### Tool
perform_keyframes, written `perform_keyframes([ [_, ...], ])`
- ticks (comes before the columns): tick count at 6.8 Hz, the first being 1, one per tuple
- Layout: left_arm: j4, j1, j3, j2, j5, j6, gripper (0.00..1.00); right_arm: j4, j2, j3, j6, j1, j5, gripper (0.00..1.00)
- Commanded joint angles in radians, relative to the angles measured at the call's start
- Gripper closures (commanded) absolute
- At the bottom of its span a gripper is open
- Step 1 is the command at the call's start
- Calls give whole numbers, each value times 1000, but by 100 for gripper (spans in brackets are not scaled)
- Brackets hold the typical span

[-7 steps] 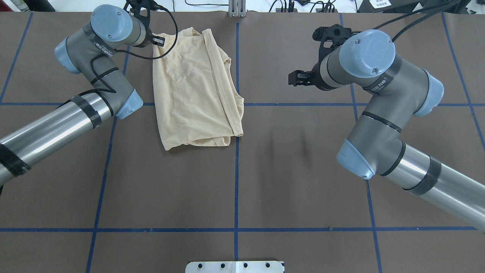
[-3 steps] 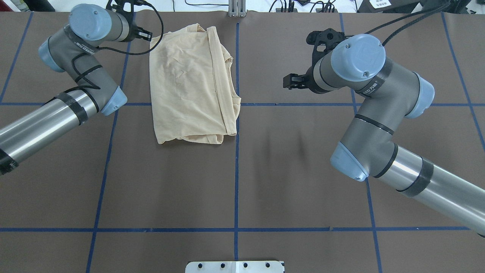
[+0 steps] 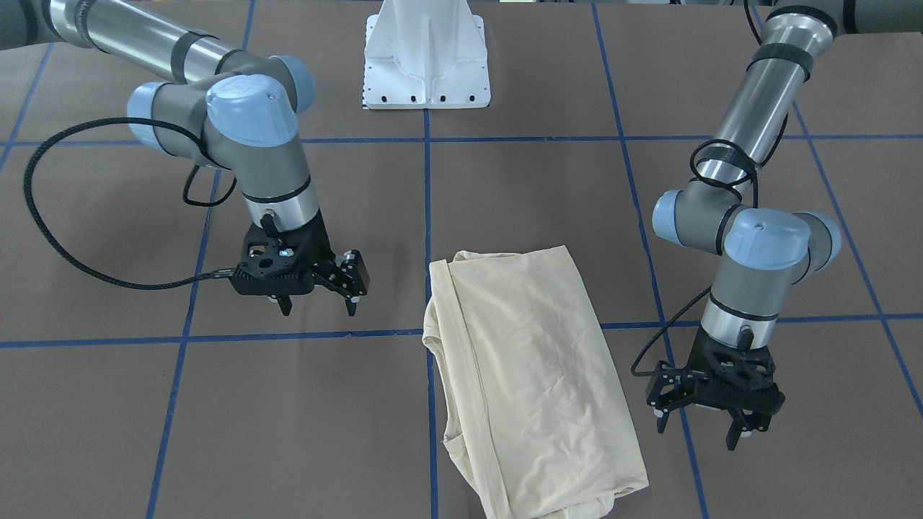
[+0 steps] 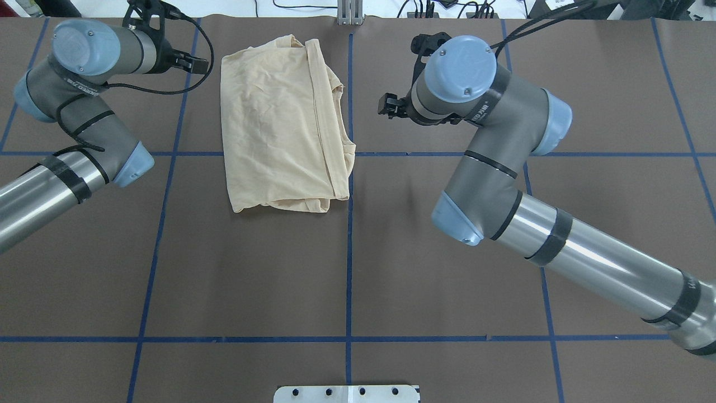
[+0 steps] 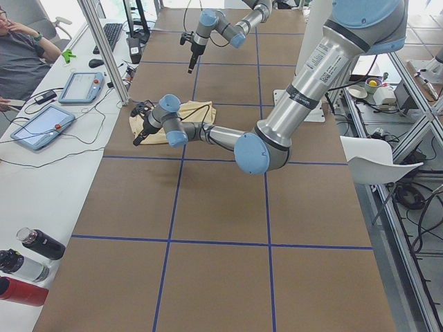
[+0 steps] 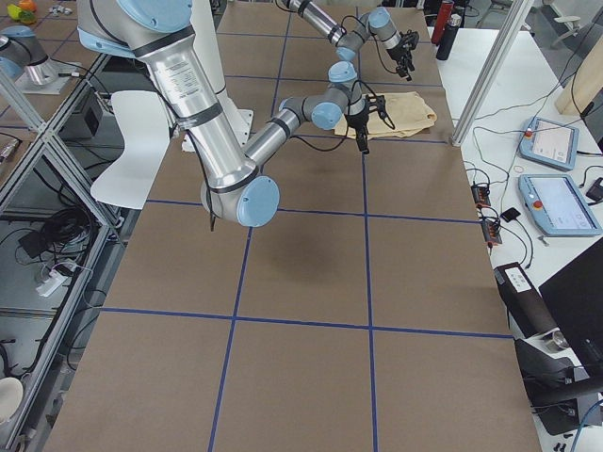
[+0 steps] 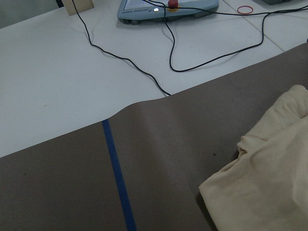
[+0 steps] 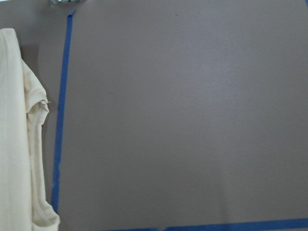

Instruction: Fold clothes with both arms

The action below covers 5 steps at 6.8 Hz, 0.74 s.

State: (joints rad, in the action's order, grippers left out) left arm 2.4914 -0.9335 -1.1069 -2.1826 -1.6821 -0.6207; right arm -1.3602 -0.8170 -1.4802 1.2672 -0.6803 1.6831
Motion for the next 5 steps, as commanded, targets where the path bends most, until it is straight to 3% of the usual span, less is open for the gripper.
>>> perform_keyframes([
  [1,0,-1,-24,17,-4,-5,0,41,100,119,105,68,-101,2],
  [2,1,-1,-25,18,-10,-7,0,164,126,226,125,96,-141,4],
  [3,3,1,-27,20,-10,-7,0,193,157,280,127,116,-166,14],
  [4,4,2,-27,21,-10,-8,0,193,159,282,129,136,-168,28],
  [5,7,2,-27,21,-10,-8,0,193,159,290,129,148,-175,34],
])
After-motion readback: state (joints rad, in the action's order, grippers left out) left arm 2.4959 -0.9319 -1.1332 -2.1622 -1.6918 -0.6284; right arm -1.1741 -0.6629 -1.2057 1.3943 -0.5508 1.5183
